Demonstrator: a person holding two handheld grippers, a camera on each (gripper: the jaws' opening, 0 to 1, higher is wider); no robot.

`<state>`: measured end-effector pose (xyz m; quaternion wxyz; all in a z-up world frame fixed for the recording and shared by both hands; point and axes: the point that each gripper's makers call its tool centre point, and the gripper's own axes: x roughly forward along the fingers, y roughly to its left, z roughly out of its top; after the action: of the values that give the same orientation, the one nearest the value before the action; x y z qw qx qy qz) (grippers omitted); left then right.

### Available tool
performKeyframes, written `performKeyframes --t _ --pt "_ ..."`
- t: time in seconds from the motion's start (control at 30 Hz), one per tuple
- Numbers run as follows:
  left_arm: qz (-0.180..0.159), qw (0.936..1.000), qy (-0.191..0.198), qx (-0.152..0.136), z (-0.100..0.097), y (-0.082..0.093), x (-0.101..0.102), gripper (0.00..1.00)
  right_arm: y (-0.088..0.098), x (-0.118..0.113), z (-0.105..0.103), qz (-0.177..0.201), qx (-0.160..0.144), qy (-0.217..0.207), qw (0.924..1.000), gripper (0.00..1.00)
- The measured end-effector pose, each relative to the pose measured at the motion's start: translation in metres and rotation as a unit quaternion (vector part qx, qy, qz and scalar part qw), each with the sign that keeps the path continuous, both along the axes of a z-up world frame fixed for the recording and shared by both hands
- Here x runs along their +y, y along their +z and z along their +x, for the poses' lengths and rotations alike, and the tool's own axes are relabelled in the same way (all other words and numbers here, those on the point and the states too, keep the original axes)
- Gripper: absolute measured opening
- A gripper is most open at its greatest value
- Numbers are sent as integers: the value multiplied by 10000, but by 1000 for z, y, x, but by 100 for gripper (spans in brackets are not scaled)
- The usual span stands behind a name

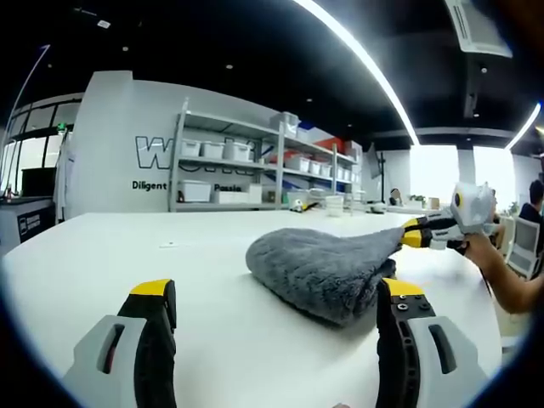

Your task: Open the folded towel by lifting each exposed corner and separating the folded layers until the towel lies flat within the target outline without major curled edges

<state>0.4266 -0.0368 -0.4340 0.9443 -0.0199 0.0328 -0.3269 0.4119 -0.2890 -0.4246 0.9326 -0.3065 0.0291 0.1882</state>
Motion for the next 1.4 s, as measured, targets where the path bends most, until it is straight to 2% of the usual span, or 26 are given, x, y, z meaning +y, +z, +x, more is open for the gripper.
performKeyframes --t 0.23,0.83,1.07,1.4 --pt "2 10000 0 -6 -1 0 0 97 19 1 0 -287 -281 -78 9992 3" --pt "-5 10000 -4 -17 -2 1 0 97 64 17 12 -414 -669 -90 9969 2" --pt "-13 10000 -19 -29 -2 2 0 97 70 25 20 -675 -778 -58 9947 2" --pt "-29 10000 -34 -50 -2 3 -1 97 82 31 26 -727 -880 -59 9934 2"
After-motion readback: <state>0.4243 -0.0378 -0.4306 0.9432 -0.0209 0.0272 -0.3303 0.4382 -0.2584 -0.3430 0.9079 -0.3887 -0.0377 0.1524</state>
